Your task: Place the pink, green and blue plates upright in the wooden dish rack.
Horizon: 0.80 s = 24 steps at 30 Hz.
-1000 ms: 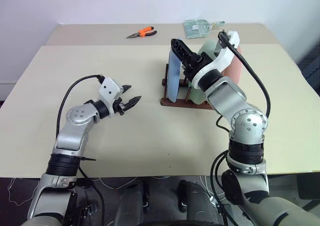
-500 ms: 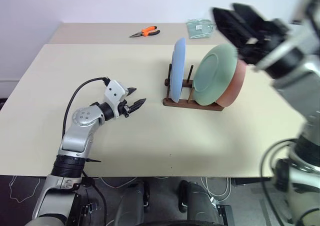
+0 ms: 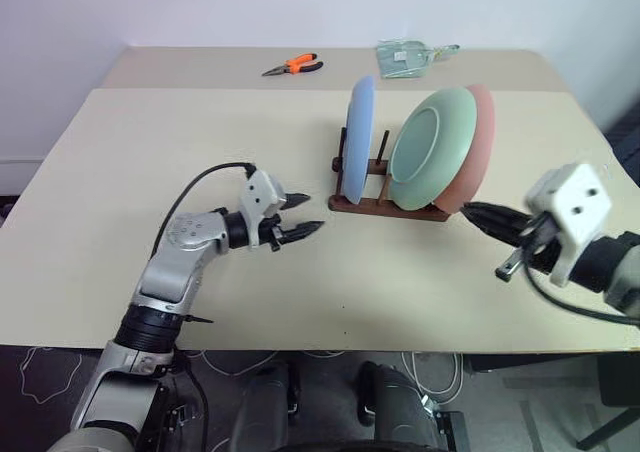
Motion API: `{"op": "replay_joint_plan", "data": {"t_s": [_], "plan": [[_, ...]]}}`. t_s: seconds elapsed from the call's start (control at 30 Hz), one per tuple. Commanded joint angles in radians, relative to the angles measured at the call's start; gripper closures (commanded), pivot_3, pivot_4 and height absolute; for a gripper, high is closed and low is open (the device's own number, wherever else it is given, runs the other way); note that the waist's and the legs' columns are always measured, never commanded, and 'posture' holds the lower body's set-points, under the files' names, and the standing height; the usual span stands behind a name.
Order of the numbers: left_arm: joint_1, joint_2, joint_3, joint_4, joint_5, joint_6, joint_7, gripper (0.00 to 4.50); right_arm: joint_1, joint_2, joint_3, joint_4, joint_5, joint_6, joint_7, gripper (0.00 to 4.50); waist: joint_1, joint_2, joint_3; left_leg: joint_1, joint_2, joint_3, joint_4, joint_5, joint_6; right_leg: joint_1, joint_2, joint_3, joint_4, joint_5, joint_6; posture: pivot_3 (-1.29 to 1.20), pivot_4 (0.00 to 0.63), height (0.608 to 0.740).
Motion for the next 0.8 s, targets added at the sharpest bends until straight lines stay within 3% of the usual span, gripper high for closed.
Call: {"op": "replay_joint_plan", "data": {"t_s": [0.03, 0.23, 0.57, 0.8], "plan": [[0.003, -0.019, -0.033, -0.101, -0.038, 0.037, -0.014, 1.67, -0.005, -0.003, 0.093, 0.011, -0.166, -0.049, -0.031, 4.45, 0.000, -0.001, 0.000, 0.000, 0.000, 0.000, 0.000, 0.000, 0.000, 0.000, 0.000, 0.000, 0.000, 0.000, 0.000, 0.00, 0.150, 0.716], [0.022, -0.030, -0.041, -0.139, -0.041, 0.069, 0.008, 1.67, -0.076, 0.036, 0.195, 0.083, -0.300, -0.081, -0.037, 4.45, -0.002, -0.001, 0.000, -0.001, -0.001, 0.000, -0.001, 0.002, 0.003, -0.002, 0.002, 0.000, 0.002, 0.000, 0.000, 0.00, 0.150, 0.716], [0.066, -0.032, -0.039, -0.180, -0.041, 0.088, 0.050, 1.67, -0.298, 0.130, 0.359, 0.179, -0.397, -0.092, 0.010, 4.45, -0.001, -0.001, 0.000, -0.002, 0.000, -0.002, 0.001, 0.003, 0.004, -0.001, 0.001, -0.001, 0.002, 0.000, 0.001, 0.00, 0.150, 0.716], [0.069, -0.034, -0.043, -0.179, -0.039, 0.084, 0.062, 1.67, -0.352, 0.169, 0.394, 0.168, -0.439, -0.095, 0.044, 4.45, 0.000, -0.001, 0.000, -0.002, -0.001, -0.001, 0.001, 0.003, 0.004, -0.001, 0.001, -0.001, 0.003, 0.002, -0.002, 0.00, 0.150, 0.716]]}}
